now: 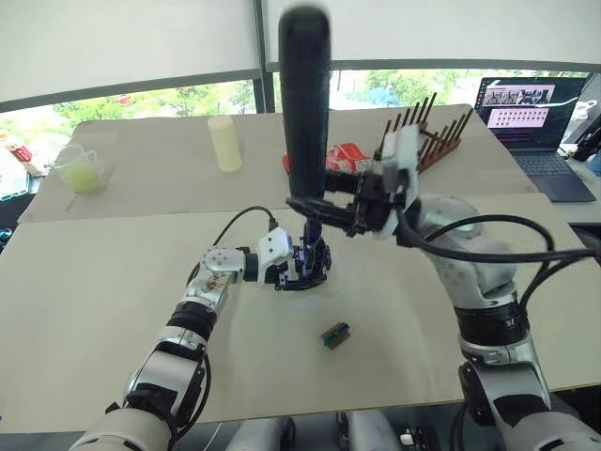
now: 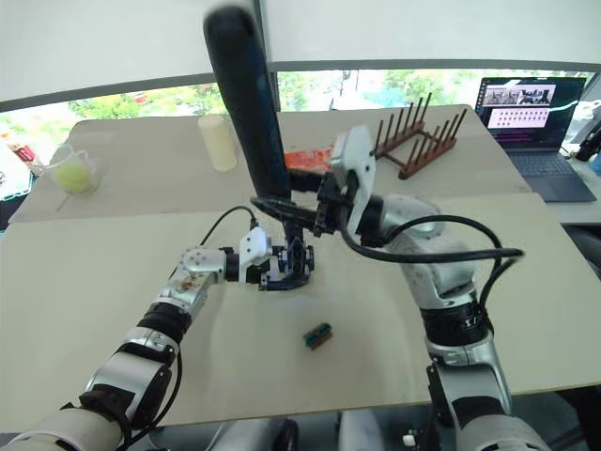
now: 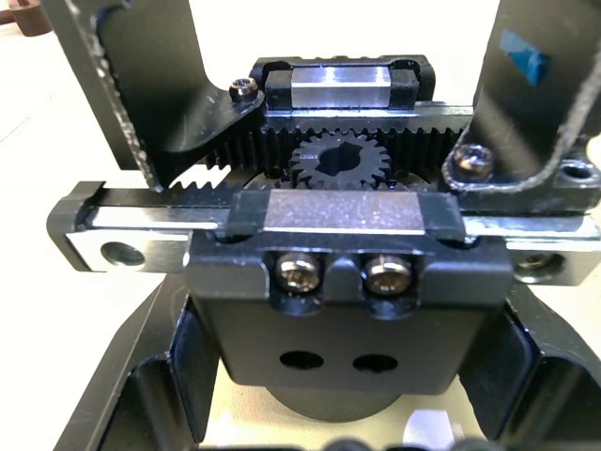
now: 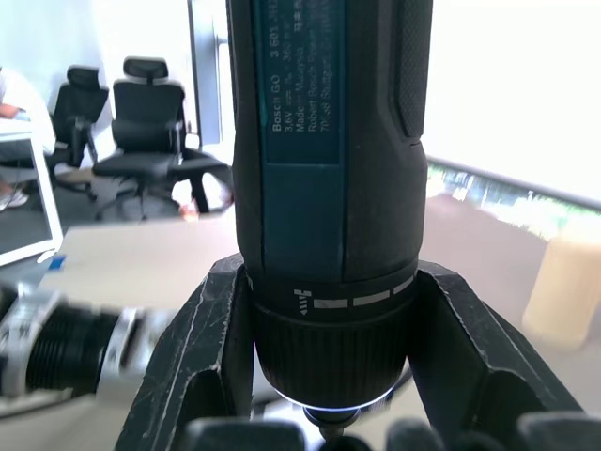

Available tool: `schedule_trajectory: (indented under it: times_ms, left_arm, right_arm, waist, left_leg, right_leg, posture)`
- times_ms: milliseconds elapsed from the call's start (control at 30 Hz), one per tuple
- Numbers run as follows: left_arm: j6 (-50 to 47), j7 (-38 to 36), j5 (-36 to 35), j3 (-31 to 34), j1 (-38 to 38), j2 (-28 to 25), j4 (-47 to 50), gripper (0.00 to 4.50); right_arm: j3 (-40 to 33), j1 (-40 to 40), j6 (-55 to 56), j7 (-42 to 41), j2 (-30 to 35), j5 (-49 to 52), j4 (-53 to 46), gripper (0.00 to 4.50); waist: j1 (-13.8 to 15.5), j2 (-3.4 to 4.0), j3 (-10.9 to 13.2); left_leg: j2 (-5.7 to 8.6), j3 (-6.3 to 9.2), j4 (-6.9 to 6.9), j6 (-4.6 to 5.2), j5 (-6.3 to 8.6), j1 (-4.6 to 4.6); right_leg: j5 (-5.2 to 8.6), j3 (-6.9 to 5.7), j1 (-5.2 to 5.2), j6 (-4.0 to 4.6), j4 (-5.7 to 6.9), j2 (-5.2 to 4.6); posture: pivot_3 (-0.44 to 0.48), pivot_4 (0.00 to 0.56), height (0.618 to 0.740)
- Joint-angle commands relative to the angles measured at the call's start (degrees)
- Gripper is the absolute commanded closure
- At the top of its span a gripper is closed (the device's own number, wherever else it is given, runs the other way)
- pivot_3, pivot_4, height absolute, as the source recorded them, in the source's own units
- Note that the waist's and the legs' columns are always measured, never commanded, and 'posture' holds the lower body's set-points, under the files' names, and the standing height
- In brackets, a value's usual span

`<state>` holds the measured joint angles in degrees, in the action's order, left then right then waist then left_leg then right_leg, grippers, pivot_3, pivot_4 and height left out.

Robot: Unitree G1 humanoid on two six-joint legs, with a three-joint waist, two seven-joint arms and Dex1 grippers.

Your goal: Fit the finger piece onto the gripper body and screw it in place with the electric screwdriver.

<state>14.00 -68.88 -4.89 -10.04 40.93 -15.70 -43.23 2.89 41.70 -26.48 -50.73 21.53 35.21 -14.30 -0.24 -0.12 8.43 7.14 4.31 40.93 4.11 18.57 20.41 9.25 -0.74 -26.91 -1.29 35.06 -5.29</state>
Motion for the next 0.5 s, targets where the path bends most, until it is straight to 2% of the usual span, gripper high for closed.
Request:
schedule_trajectory:
  times_ms: [33,200,267,333,500]
  left_arm:
    - [0.54,0.34,0.63,-0.10,0.29,-0.42,-0.88,1.69]
    - [-0.66,0.51,0.72,0.14,0.62,-1.09,-1.13,1.69]
    - [-1.25,-0.01,0.27,0.60,0.73,-1.72,-1.04,0.63]
    - [-1.52,-0.50,-0.06,0.98,0.63,-2.49,-0.54,0.01]
    - [-5.20,-6.51,-2.81,1.20,-1.76,-7.33,7.70,0.00]
  right_arm:
    - [-2.00,1.18,-0.08,1.10,-0.81,2.97,-3.96,2.60]
    - [-2.58,1.09,-2.32,1.59,-0.54,5.67,-5.40,2.60]
    - [-3.31,1.61,-4.06,1.74,-0.45,7.83,-5.99,2.60]
    - [-4.05,2.01,-6.08,1.53,-0.16,10.83,-6.72,2.60]
    - [-5.54,0.29,-11.01,-0.58,3.12,18.14,-10.41,2.60]
  waist:
    - [-0.01,0.00,0.00]
    - [-0.02,0.00,0.00]
    - [-0.07,0.00,0.00]
    - [-0.17,-0.01,0.01]
    - [-0.47,0.01,0.02]
  left_leg:
    - [0.00,-0.01,0.00,0.00,0.00,-0.02]
    - [0.00,0.00,0.00,0.00,0.00,-0.03]
    - [0.00,0.00,0.00,0.00,0.00,-0.02]
    - [0.00,0.00,0.00,0.00,0.00,0.03]
    - [-0.01,0.00,-0.01,0.00,0.00,0.20]
  right_leg:
    - [0.00,0.00,0.02,0.00,0.00,0.00]
    - [0.00,0.01,0.04,0.00,0.01,0.01]
    - [0.00,0.01,0.03,0.00,0.01,0.00]
    - [0.00,0.01,-0.03,0.00,0.02,0.00]
    - [0.00,-0.01,-0.19,0.00,0.02,-0.02]
  posture:
    - [0.000,0.150,0.740]
    - [0.000,0.150,0.740]
    - [0.000,0.150,0.740]
    - [0.000,0.150,0.740]
    - [0.000,0.150,0.740]
